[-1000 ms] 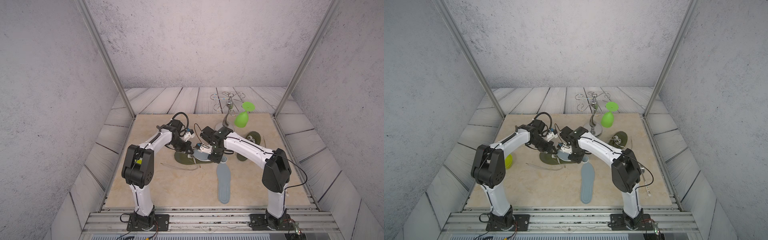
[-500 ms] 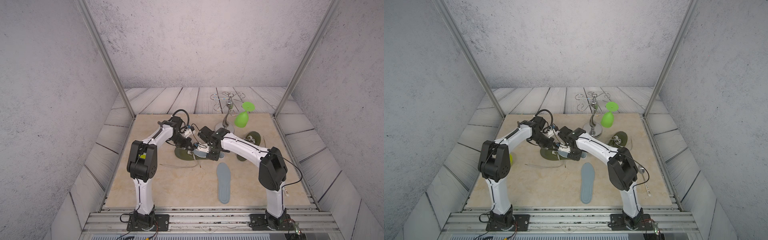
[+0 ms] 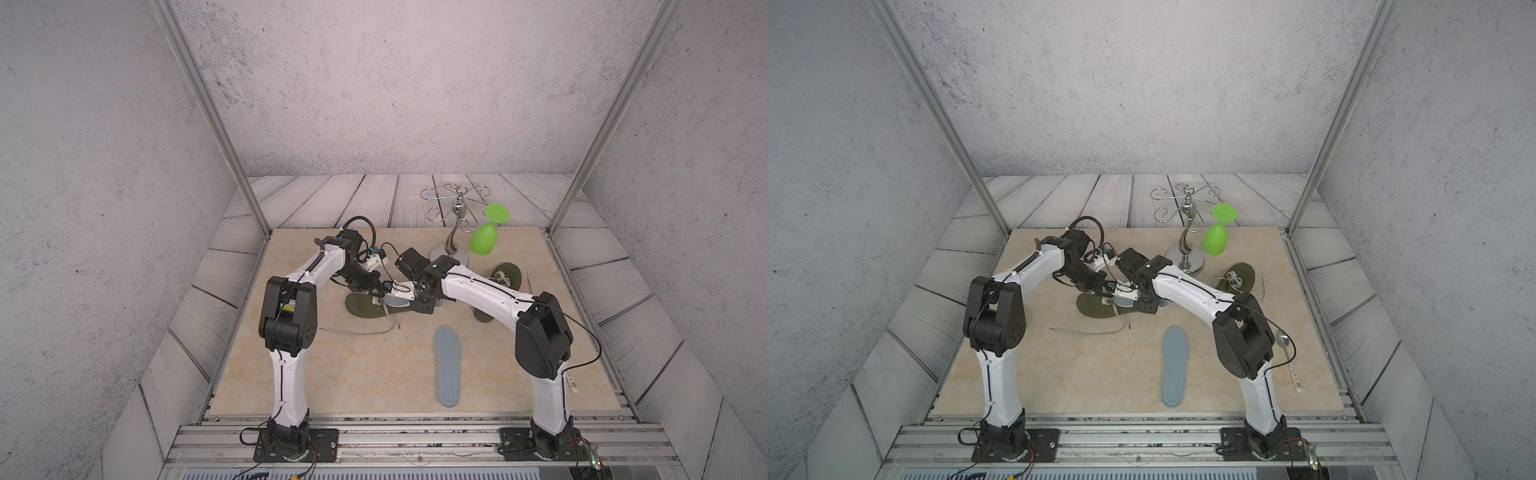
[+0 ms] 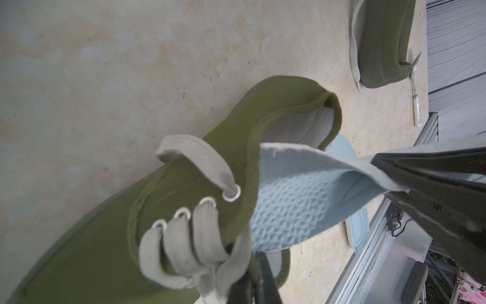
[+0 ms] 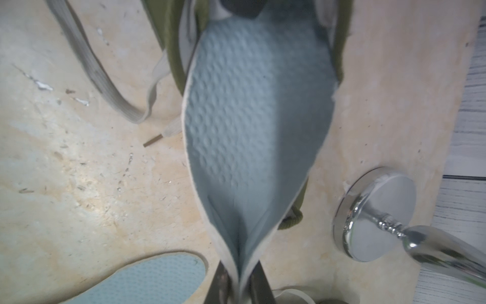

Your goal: Insert the insole into the shoe

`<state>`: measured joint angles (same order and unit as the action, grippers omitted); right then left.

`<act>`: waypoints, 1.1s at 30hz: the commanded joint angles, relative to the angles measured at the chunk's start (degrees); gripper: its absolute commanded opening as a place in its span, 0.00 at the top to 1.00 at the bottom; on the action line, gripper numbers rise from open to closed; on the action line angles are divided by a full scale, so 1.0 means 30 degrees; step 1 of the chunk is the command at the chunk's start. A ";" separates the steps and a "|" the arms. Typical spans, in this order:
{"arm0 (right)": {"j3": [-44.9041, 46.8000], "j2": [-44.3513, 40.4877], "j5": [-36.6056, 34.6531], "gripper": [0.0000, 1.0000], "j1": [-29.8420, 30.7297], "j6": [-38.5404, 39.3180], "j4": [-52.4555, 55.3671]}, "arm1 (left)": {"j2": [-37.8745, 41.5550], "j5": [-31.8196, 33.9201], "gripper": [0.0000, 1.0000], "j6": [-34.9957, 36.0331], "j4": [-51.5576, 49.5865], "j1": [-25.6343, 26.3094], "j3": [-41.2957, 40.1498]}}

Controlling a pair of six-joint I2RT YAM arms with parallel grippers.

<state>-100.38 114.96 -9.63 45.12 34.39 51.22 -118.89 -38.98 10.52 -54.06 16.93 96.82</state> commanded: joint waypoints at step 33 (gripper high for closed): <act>-0.3654 0.2657 0.2766 0.86 -0.0363 -0.2148 0.3562 | 0.5236 0.4826 0.55 -1.0142 0.5133 -0.3324 -0.8145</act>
<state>-109.49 120.16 -3.16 44.14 28.47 60.40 -101.06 -25.82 -19.55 -40.10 7.44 72.44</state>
